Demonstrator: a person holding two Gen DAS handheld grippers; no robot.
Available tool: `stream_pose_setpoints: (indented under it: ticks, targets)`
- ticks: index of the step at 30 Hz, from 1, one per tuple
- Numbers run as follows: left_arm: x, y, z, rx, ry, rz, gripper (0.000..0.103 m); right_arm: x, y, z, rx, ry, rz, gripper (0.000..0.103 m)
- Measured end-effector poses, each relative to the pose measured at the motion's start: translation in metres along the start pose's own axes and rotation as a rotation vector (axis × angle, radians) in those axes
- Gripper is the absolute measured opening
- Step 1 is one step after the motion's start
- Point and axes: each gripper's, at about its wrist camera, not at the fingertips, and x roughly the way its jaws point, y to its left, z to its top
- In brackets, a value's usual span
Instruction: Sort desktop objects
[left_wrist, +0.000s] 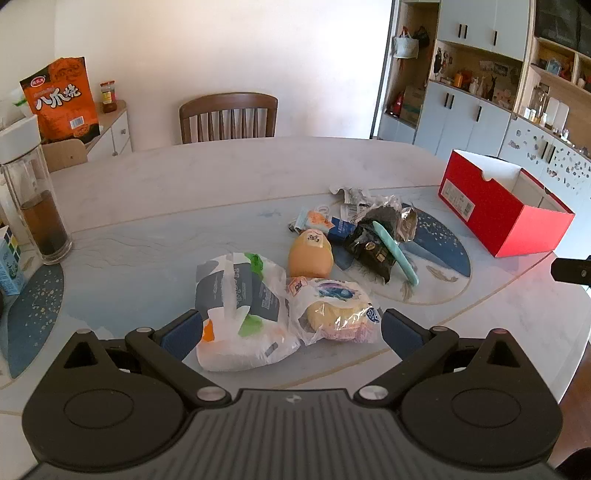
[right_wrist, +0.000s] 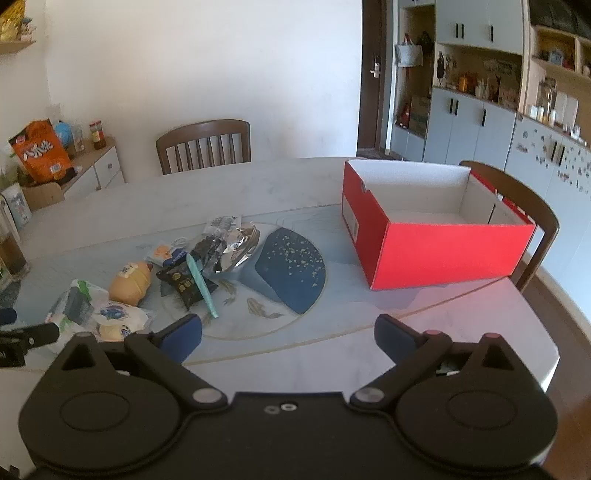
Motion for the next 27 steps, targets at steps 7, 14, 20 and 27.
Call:
stream_pose_setpoints:
  ticks: [7, 14, 20, 27]
  targets:
    - [0.001, 0.004, 0.003, -0.002, -0.014, 0.003, 0.103, 0.005, 0.007, 0.006, -0.02, 0.0, 0.014, 0.099]
    - [0.004, 0.01, 0.005, -0.01, -0.017, 0.01, 0.103, 0.012, 0.014, 0.014, -0.038, 0.003, 0.033, 0.099]
    - [0.011, 0.015, 0.009, -0.014, -0.013, 0.024, 0.103, 0.02, 0.014, 0.018, -0.022, 0.008, 0.053, 0.099]
    - [0.027, 0.021, 0.009, -0.013, -0.004, 0.045, 0.103, 0.038, 0.028, 0.02, -0.057, 0.018, 0.075, 0.099]
